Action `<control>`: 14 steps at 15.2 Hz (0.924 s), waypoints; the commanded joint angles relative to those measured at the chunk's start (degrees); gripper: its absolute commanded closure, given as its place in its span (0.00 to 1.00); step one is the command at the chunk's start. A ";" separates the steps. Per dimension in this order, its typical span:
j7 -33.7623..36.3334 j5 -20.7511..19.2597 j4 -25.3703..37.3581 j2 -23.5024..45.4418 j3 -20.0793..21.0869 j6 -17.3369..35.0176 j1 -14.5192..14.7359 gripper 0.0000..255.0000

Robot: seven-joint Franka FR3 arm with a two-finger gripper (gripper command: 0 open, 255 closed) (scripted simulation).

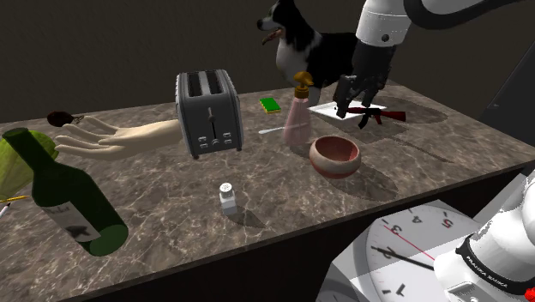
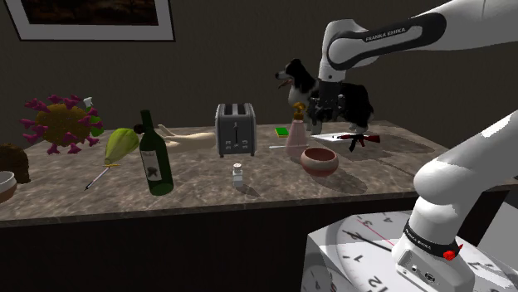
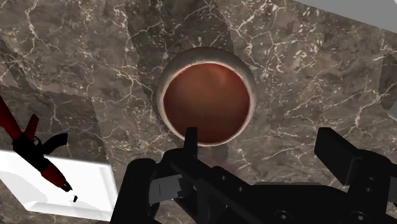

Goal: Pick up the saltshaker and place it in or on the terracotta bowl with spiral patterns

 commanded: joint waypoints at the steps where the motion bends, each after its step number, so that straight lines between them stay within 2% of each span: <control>1: 2.14 0.57 0.86 2.63 1.72 1.52 0.47 0.00; 8: 10.94 1.01 6.32 13.72 8.58 6.25 2.13 0.00; 14: 19.18 -1.59 13.57 25.00 13.73 9.10 3.52 0.00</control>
